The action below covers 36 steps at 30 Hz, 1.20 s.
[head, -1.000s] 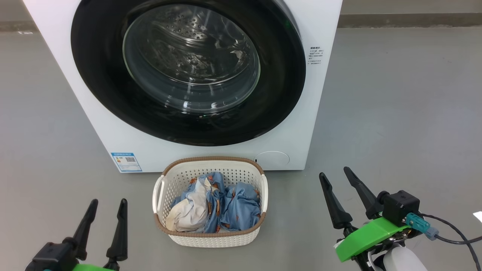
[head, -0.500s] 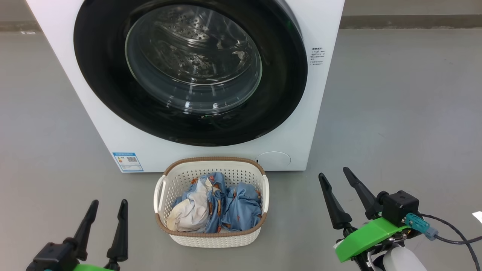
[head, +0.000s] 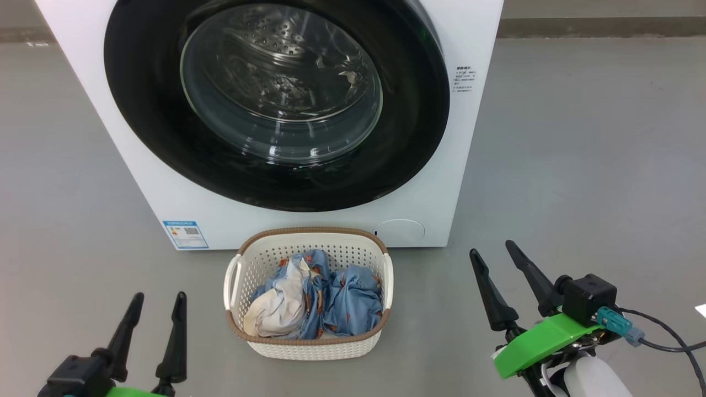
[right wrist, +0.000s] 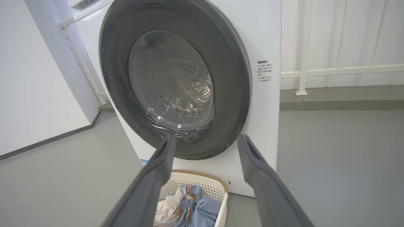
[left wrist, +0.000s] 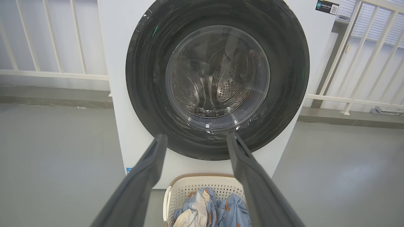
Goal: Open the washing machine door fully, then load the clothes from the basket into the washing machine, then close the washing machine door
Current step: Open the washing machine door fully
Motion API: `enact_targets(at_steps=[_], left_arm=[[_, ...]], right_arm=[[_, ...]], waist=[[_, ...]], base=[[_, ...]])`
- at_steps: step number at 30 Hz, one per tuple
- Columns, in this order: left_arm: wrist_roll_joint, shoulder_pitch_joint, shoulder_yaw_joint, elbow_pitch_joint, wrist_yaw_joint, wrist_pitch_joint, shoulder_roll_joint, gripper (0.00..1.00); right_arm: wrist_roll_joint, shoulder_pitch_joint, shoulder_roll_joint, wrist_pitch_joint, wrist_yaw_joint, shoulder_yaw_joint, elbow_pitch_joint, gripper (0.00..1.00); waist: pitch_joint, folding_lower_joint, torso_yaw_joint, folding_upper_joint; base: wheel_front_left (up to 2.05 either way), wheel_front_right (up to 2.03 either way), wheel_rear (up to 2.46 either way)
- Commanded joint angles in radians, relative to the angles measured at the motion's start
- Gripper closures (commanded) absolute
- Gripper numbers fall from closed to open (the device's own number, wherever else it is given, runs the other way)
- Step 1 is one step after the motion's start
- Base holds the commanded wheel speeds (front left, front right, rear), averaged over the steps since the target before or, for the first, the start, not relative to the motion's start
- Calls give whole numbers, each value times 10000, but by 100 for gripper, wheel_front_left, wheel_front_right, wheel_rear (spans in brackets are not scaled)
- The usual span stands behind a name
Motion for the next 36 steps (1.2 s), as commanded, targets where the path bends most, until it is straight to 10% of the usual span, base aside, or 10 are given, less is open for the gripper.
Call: enact_targets(at_steps=[1,19,25,36], left_arm=[[-28,-385,321,-254,-30,-92,236,0],[134,-701,839,-617,-31,-92,77,0],[73,-843,893,-587,-31,-92,128,0],[23,-1006,840,-640,-31,-92,203,0]], right_arm=[[-16,-426,0,-120,-11,270,-216,0],[122,-1759,-406,-120,-11,-706,-50,0],[153,-2429,-639,-120,-11,-1106,-47,100],[1209,-3565,-1075,-120,-11,-1408,21,100]], waist=[[26,-1,6,0],[814,-1,391,0],[1085,-1,600,0],[1361,-1,888,0]], base=[[0,0,0],[0,0,0],[0,0,0],[0,0,0]])
